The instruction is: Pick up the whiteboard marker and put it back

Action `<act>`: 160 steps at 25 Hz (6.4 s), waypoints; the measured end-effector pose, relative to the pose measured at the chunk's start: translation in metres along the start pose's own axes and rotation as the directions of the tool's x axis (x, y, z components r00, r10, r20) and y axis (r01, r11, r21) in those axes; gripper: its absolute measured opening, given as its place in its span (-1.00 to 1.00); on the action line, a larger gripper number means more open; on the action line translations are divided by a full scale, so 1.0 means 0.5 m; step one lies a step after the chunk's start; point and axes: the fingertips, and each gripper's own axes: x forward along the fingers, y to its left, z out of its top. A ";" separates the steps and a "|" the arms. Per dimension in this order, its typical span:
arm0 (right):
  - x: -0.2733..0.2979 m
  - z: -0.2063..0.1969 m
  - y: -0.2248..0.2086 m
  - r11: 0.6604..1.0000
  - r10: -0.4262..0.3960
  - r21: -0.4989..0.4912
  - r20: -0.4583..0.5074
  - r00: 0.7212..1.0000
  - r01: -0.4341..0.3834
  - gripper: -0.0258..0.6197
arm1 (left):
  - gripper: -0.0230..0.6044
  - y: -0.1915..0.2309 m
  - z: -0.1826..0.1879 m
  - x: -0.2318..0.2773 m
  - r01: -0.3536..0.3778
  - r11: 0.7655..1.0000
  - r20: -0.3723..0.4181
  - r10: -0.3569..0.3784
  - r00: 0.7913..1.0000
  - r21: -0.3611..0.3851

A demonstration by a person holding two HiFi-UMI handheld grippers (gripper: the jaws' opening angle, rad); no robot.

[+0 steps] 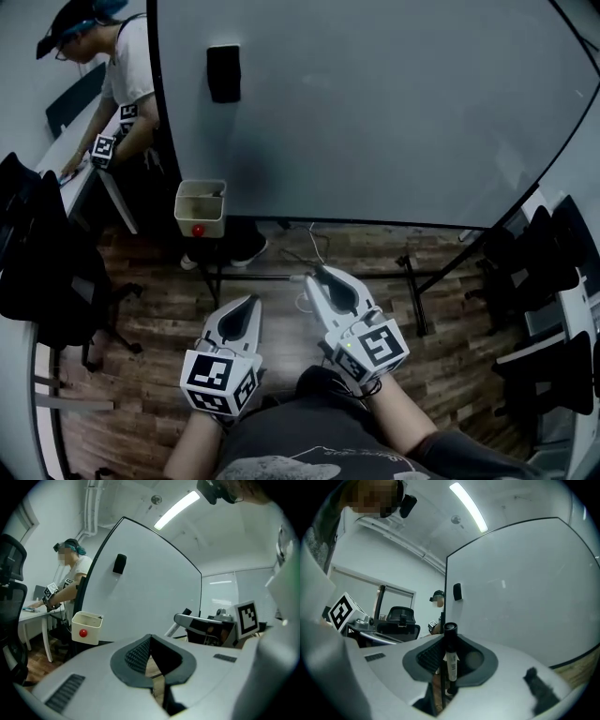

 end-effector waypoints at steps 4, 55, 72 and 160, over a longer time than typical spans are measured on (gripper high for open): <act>-0.025 -0.004 -0.021 1.000 -0.011 0.000 -0.003 1.000 0.011 -0.67 | -0.88 -0.033 -0.002 0.015 0.007 1.000 -0.004 -0.007 1.000 0.012; -0.314 -0.041 -0.134 0.966 0.250 0.070 -0.016 0.968 -0.248 -0.67 | -0.89 -0.313 -0.062 -0.040 -0.348 0.937 0.053 0.347 0.936 0.015; 0.089 -0.008 -0.061 0.960 0.277 0.034 -0.010 0.961 -0.276 -0.67 | -0.88 0.064 0.042 0.030 -0.350 0.937 0.062 0.348 0.935 0.011; 0.003 -0.030 -0.093 0.955 0.284 0.096 -0.045 0.958 -0.279 -0.84 | -0.89 -0.051 0.033 0.029 -0.395 0.919 0.075 0.393 0.916 0.009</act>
